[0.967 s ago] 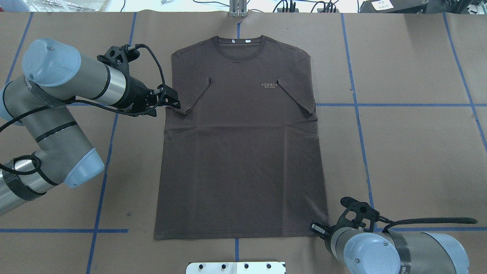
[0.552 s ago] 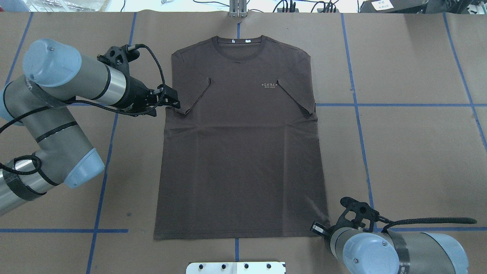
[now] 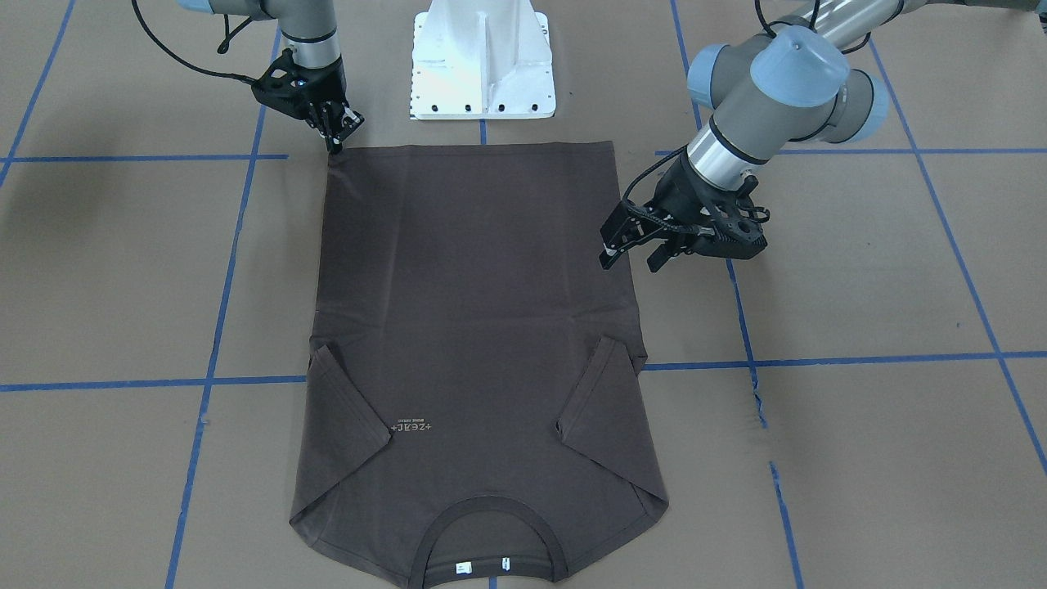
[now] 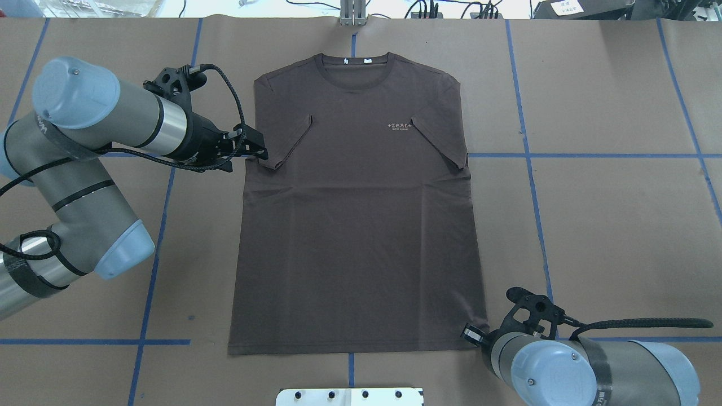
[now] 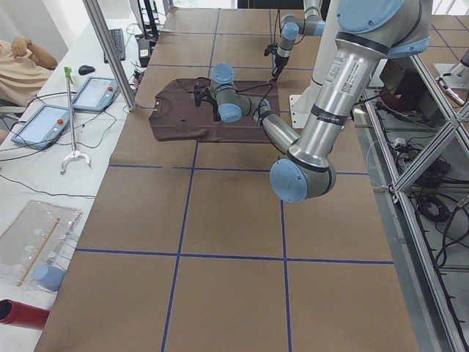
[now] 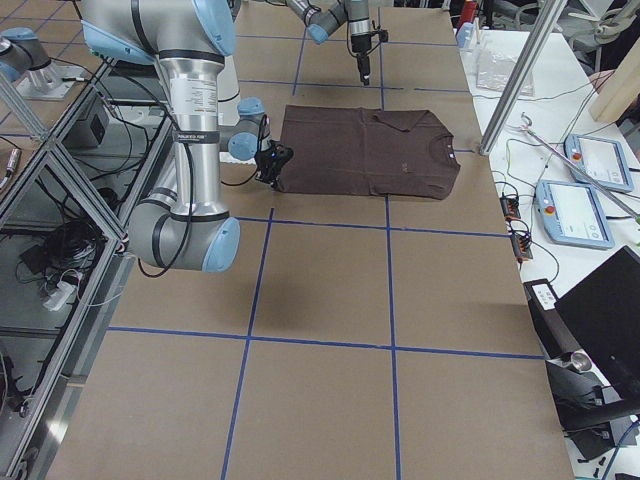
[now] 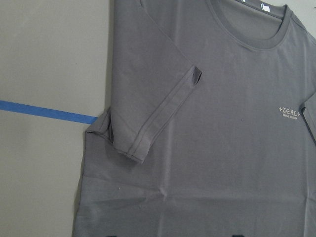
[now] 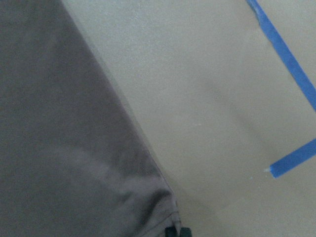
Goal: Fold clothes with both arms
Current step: 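Move both grippers to the hem corners nearest the robot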
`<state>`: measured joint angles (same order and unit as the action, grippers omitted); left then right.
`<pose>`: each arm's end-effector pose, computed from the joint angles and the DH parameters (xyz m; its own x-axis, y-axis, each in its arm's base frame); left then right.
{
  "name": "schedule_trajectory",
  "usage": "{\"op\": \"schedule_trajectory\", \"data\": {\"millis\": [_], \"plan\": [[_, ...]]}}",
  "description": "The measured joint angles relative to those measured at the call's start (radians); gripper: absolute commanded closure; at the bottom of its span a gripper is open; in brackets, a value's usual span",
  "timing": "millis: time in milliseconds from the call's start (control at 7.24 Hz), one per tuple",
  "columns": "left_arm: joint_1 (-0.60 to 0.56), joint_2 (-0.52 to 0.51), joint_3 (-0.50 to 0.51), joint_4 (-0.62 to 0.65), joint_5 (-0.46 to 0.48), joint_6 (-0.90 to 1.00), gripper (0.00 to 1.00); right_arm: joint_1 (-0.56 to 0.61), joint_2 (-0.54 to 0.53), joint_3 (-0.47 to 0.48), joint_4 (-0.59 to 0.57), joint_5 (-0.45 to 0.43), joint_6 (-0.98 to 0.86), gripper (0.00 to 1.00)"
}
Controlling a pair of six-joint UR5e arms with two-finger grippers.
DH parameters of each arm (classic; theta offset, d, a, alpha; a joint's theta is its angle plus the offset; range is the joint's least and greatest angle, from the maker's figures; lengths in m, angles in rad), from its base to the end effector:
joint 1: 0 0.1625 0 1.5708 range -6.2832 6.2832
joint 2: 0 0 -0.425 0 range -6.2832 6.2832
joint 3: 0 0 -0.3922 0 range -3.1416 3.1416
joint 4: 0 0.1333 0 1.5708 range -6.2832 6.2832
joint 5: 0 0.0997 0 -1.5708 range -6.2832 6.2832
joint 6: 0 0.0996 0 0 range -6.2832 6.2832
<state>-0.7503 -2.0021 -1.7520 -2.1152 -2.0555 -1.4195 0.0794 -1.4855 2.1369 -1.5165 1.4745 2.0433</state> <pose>0.3938 -0.4859 0.2673 0.3347 -0.1297 -0.9333 0.2436 0.9687 -0.0472 -0.4754 -0.1812 0.3590 0.6114 0.5031 0.6108 -0.4710 0.8516 -0.2300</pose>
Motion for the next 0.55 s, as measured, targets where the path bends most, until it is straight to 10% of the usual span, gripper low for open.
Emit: {"op": "schedule_trajectory", "data": {"millis": [552], "plan": [[0.379,0.218,-0.263,0.084,0.398,-0.334,0.24,0.006,0.015,0.051,-0.038,0.006,-0.001,1.00]]}}
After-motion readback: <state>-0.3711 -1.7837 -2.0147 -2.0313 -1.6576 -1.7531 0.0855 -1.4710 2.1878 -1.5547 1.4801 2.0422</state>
